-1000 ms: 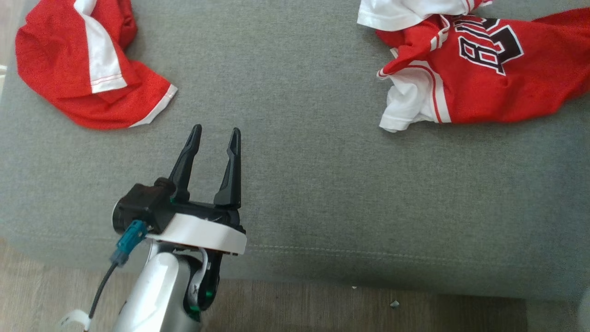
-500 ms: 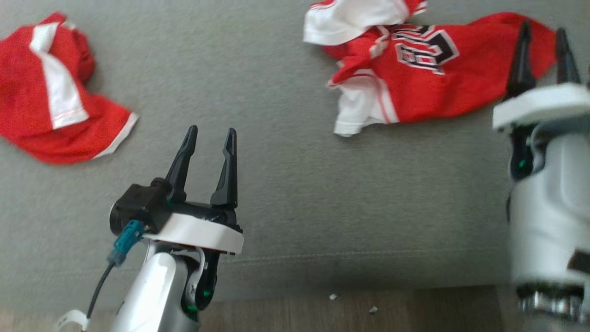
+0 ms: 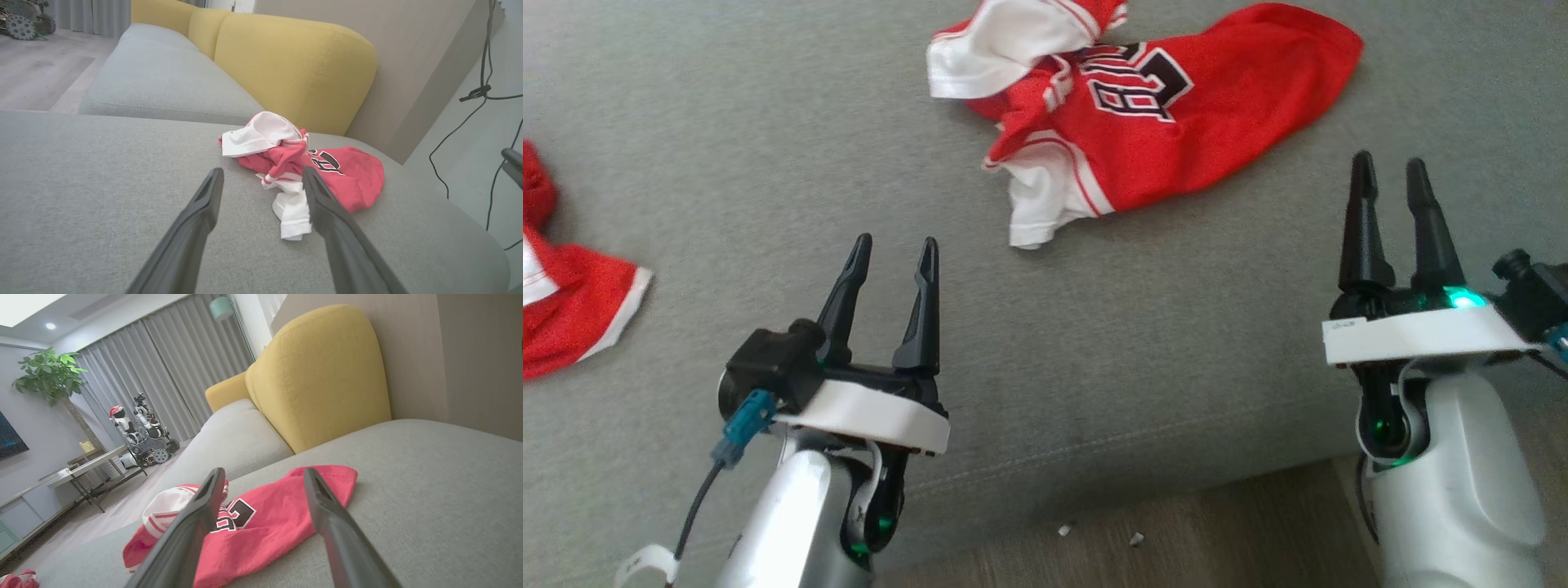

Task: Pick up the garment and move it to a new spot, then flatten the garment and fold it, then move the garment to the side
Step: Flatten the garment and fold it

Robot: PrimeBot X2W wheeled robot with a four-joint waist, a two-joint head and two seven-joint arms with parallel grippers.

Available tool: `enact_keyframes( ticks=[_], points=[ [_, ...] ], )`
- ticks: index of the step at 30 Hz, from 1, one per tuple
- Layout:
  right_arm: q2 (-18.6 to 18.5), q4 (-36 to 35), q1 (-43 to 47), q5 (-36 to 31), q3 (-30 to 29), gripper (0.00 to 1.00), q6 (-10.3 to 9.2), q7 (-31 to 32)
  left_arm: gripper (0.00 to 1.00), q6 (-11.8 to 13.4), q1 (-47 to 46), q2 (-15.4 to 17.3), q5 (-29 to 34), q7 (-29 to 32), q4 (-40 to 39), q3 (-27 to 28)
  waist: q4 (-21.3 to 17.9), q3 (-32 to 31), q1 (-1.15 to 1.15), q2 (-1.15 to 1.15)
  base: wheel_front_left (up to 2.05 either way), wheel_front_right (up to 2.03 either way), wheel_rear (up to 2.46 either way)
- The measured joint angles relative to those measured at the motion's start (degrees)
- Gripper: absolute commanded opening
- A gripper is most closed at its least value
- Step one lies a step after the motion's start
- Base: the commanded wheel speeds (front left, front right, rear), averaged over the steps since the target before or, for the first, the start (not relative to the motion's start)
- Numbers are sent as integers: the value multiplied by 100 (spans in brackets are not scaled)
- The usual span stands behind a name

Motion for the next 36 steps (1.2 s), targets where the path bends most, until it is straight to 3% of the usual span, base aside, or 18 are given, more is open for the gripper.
enact_keyframes(
  ticks=[5,12,19,24,25,26,27,33,36],
  points=[
    [3,-374,27,1,132,100,0,9,100,-165,-92,1,98,0,321,-53,-279,82,0,0,0,0,0],
    [4,-524,227,149,263,100,0,9,100,-358,-809,-4,408,2,1484,-641,-672,242,0,0,0,0,0],
    [5,-557,225,209,366,100,0,-10,100,108,-1560,-5,747,31,2475,-722,-1017,419,0,0,0,0,0],
    [5,-556,225,297,387,100,0,-60,100,204,-1803,-8,797,45,3007,-755,-1139,489,0,0,0,0,0],
    [5,-555,225,318,388,100,0,-68,94,204,-1837,-8,795,45,3089,-760,-1148,496,0,0,0,0,0],
    [5,-554,225,319,390,100,0,-82,36,204,-1868,-9,793,45,3155,-761,-1153,503,0,0,0,0,0],
    [5,-554,225,319,390,100,0,-104,0,204,-1895,-9,791,45,3208,-759,-1153,508,0,0,0,0,0],
    [5,-538,224,319,368,100,0,-110,0,263,-2009,-16,717,37,3253,-676,-1031,496,0,0,0,0,0],
    [5,-530,224,318,372,100,0,-111,0,299,-1992,-15,628,36,2872,-474,-921,457,0,0,0,0,0]
  ],
)
